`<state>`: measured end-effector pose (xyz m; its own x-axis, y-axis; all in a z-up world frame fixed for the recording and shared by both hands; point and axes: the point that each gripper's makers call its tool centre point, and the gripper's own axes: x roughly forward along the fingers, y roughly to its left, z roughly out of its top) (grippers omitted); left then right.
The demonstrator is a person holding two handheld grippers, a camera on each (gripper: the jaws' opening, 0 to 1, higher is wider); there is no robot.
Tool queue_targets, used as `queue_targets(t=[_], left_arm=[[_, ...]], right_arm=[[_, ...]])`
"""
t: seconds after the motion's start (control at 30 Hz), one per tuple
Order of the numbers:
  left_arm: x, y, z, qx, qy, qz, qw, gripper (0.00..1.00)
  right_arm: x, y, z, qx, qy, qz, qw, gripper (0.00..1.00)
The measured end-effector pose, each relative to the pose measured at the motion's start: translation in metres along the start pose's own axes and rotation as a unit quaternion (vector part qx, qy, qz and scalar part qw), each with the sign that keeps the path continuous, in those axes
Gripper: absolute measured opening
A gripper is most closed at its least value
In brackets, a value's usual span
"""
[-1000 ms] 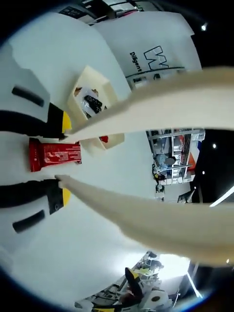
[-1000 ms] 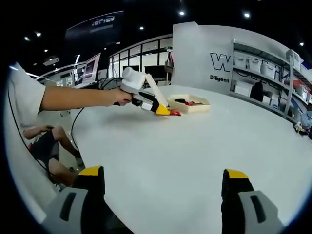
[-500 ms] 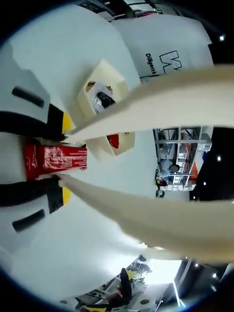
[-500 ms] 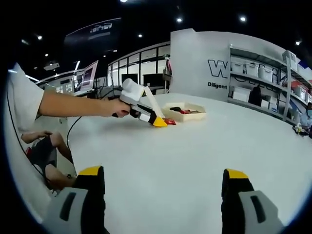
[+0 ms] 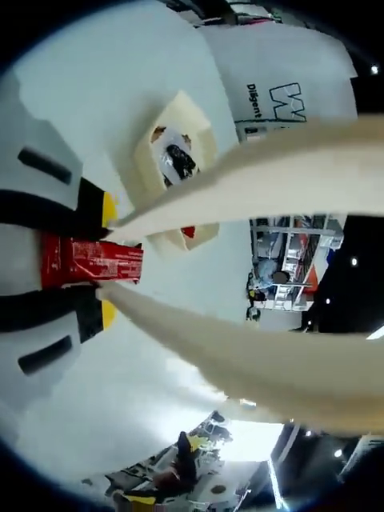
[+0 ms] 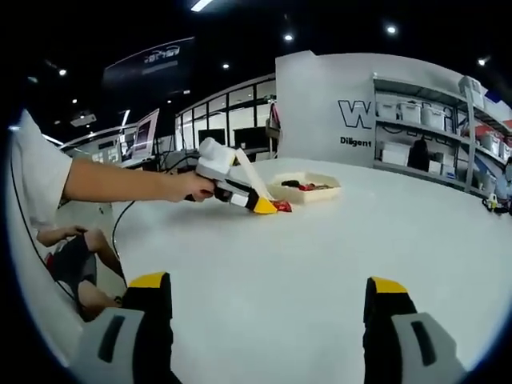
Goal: Place the target food into the container with the food tongs after gripping and lifting it, then release it inside without dropping or visibly crushing the food.
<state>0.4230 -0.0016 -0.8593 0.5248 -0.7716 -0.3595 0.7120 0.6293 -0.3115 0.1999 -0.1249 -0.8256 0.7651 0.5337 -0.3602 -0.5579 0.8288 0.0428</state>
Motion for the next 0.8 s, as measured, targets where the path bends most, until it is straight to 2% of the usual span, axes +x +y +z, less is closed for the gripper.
queue_targets(t=[0.03, 0.07, 0.13, 0.2, 0.33, 0.5, 0.57, 0.8], left_arm=[[0.000, 0.000, 0.001, -0.021, -0.002, -0.001, 0.9998, 0.22], [-0.003, -0.001, 0.000, -0.055, -0.005, -0.016, 0.9984, 0.22], [-0.005, -0.001, -0.002, -0.022, -0.003, -0.006, 0.9997, 0.22], [-0.008, -0.008, -0.007, 0.036, 0.015, 0.002, 0.9992, 0.22], [-0.010, -0.023, -0.002, 0.060, 0.016, -0.005, 0.9981, 0.22], [-0.009, -0.026, 0.015, 0.068, 0.007, -0.008, 0.9976, 0.23], [-0.009, -0.021, 0.023, 0.077, 0.002, -0.003, 0.9971, 0.23], [-0.004, 0.000, 0.043, 0.069, -0.010, 0.007, 0.9975, 0.23]], right_arm=[[0.000, 0.000, -0.001, 0.000, 0.000, 0.000, 1.0000, 0.99], [0.000, 0.000, -0.001, -0.001, 0.001, 0.000, 1.0000, 0.99], [-0.001, 0.000, -0.002, 0.001, 0.001, 0.000, 1.0000, 0.99], [-0.001, -0.002, -0.002, 0.003, 0.001, -0.001, 1.0000, 0.99], [0.000, -0.006, -0.002, 0.004, 0.003, -0.002, 1.0000, 0.99], [0.004, -0.005, 0.000, 0.001, 0.003, 0.001, 1.0000, 0.99], [0.005, -0.005, 0.000, 0.000, 0.004, 0.002, 1.0000, 0.99], [0.009, -0.009, -0.004, 0.003, 0.009, 0.002, 1.0000, 0.99]])
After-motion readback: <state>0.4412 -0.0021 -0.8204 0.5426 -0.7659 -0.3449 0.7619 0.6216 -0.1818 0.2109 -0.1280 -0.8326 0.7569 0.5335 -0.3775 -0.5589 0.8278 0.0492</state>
